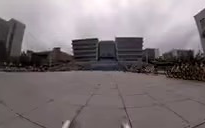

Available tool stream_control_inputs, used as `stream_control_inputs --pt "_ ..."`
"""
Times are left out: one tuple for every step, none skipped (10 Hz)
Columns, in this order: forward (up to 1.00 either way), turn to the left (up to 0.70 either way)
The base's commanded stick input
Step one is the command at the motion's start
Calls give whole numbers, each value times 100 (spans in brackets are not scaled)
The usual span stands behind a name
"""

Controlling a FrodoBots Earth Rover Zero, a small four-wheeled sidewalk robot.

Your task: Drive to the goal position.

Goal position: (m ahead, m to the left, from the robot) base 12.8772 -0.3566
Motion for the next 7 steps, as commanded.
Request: stream_control_inputs --pt "100 -9" --pt "100 0" --pt "100 0" --pt "100 0" --pt "100 0" --pt "100 0" --pt "100 0"
